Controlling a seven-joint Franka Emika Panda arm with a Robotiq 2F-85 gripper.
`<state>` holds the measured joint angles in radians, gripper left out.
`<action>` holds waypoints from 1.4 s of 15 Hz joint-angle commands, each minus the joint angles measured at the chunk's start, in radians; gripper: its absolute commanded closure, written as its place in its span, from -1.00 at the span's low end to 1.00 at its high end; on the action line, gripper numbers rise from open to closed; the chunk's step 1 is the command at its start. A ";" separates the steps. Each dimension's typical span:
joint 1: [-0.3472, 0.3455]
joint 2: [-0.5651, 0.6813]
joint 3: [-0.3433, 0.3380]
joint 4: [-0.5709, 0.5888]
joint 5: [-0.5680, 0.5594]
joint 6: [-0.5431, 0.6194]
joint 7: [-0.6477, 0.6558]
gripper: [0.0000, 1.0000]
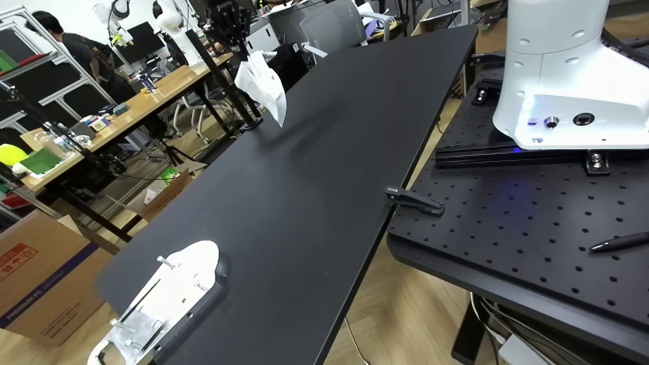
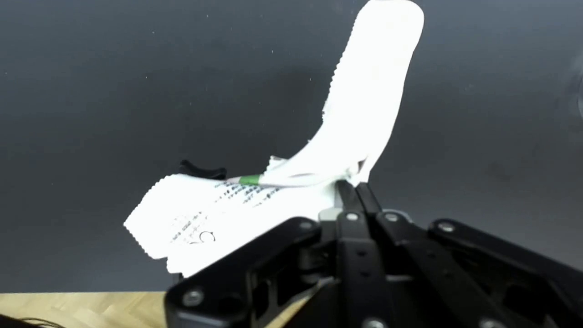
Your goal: Put the towel on the table
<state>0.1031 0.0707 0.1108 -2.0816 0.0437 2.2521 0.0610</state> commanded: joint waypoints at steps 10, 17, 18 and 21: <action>0.019 0.164 0.015 -0.047 -0.072 -0.024 -0.130 0.99; 0.031 0.218 0.026 -0.040 -0.088 -0.033 -0.166 0.32; 0.034 0.218 0.024 -0.042 -0.097 -0.026 -0.163 0.20; 0.037 0.212 0.019 -0.048 -0.135 -0.006 -0.149 -0.21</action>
<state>0.1318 0.2910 0.1376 -2.1343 -0.0601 2.2462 -0.1001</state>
